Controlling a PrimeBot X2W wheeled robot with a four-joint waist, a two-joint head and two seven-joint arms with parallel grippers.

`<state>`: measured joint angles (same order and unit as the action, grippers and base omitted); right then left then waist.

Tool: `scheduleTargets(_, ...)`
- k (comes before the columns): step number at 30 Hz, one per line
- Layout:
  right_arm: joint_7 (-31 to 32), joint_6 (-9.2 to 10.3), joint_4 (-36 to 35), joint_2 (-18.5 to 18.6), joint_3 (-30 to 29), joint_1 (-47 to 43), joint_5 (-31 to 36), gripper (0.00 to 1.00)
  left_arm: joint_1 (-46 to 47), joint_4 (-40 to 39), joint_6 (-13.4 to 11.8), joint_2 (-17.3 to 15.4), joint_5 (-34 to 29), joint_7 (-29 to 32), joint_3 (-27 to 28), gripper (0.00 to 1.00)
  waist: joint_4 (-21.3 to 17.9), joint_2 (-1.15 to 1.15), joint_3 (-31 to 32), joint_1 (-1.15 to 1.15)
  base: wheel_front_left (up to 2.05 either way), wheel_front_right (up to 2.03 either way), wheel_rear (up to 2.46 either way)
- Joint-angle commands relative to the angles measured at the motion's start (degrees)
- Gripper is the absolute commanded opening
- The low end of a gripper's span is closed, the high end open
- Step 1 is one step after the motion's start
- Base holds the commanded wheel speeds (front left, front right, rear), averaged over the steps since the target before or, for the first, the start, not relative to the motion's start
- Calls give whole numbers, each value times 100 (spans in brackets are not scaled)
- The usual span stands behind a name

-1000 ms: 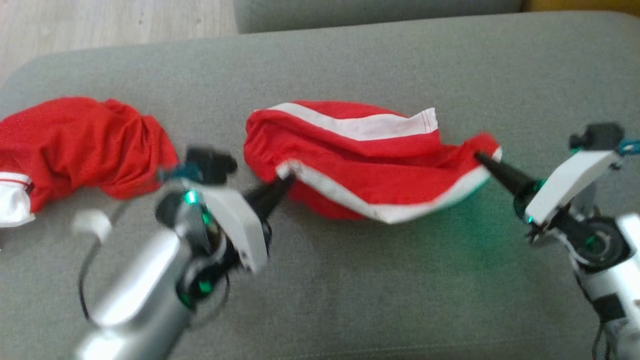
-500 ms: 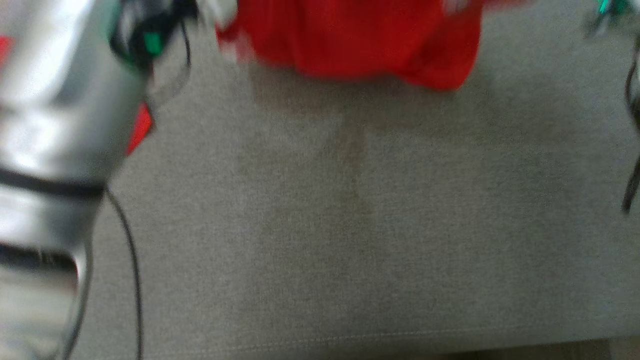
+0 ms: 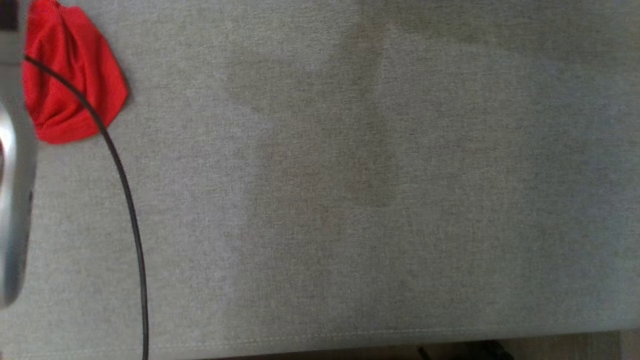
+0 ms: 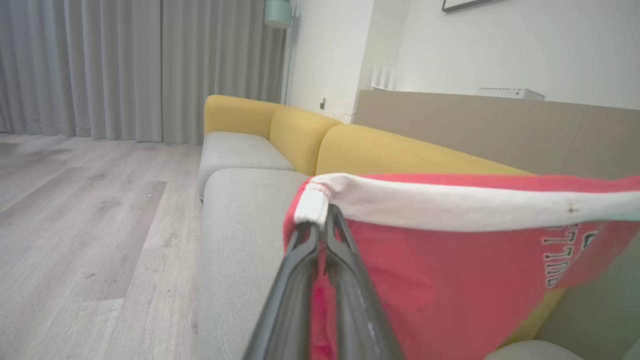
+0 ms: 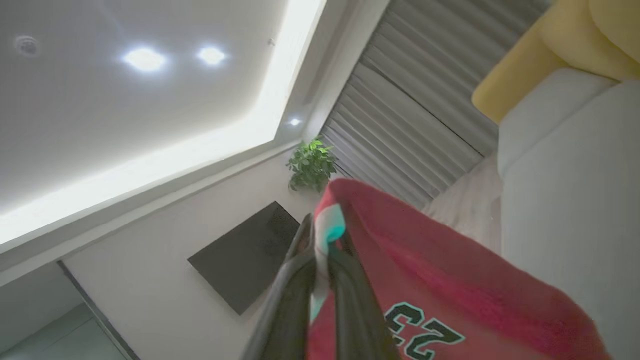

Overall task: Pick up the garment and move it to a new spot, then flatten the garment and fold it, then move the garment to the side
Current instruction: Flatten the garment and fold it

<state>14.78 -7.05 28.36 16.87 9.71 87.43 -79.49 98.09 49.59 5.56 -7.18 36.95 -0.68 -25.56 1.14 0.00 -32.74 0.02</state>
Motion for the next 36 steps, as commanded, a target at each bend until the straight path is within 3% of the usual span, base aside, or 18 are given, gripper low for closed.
scheduleTargets(1, -105, -44, -304, -13, -57, 304, 26, 0, 405, -72, 29, -202, 25, -80, 73, 0, 35, 0, -4, -2, 0, 0, 0)
scheduleTargets(8, 86, -44, -304, 294, 380, 78, 113, 0, 208, 437, 165, -128, 382, -27, 30, 0, 108, 0, 111, -2, 0, 0, 0)
scheduleTargets(13, 328, -44, -116, 562, 841, -924, 112, 0, -616, 369, 189, -199, 728, 629, -682, 0, 62, 0, 433, -2, 0, 0, 0)
scheduleTargets(26, 916, -44, 133, 1246, 2017, -3607, 98, 0, -3261, -1264, 191, -1350, 2246, 2491, -2464, 0, -142, 0, 1979, -2, 0, 0, 0)
scheduleTargets(31, 1570, -44, 181, 1550, 2477, -4474, 121, 0, -4179, -1846, 192, -1771, 2892, 3249, -2756, 0, -208, 0, 2589, -2, 0, 0, 0)
scheduleTargets(36, 2461, -44, -313, 1950, 2963, -5271, 167, 0, -4907, -2450, 141, -2101, 3398, 3978, -2938, 0, -280, 0, 3016, -2, 0, 0, 0)
